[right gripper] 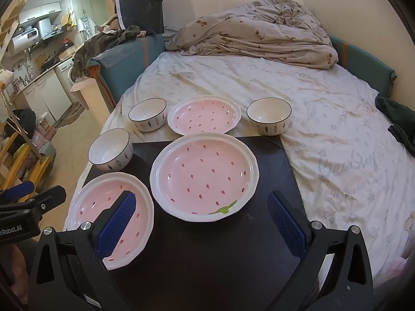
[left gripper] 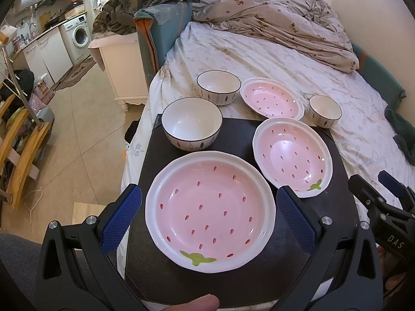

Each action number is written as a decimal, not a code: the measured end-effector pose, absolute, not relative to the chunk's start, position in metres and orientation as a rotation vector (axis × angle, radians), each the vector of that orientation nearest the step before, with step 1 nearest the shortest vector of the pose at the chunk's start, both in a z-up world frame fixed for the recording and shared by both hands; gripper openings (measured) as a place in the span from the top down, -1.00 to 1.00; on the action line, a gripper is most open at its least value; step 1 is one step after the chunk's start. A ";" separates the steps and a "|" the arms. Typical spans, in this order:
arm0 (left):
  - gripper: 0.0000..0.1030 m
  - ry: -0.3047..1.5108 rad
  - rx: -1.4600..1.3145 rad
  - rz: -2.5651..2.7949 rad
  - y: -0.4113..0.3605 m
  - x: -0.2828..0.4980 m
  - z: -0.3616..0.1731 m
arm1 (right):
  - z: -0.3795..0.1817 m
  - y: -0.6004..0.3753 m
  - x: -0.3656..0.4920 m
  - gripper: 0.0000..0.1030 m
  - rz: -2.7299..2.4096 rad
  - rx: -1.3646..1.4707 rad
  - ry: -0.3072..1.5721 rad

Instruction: Organize plates and bowls

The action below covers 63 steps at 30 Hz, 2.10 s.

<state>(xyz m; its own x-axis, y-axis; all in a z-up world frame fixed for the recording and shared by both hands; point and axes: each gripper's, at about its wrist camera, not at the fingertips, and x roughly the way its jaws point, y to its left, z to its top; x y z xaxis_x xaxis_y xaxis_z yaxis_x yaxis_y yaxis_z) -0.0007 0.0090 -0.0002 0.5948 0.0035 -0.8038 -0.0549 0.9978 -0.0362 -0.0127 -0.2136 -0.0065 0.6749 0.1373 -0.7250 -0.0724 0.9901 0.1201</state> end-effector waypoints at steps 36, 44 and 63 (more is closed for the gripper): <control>-0.81 1.439 -0.398 0.139 0.109 0.062 -0.111 | -0.112 -0.212 0.020 -0.81 0.372 0.489 1.360; -0.12 1.391 -0.420 0.126 0.116 0.057 -0.109 | -0.125 -0.188 0.033 -0.20 0.457 0.540 1.409; 0.61 1.432 -0.341 0.132 0.111 0.061 -0.126 | -0.144 -0.161 0.048 0.75 0.467 0.411 1.431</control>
<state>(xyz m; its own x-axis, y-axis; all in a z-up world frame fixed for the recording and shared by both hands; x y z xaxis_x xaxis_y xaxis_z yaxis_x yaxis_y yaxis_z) 0.0614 0.1110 -0.1262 0.1412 -0.1142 -0.9834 -0.2918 0.9444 -0.1516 0.0481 -0.1613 -0.1438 0.0788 0.5384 -0.8390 -0.0605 0.8426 0.5351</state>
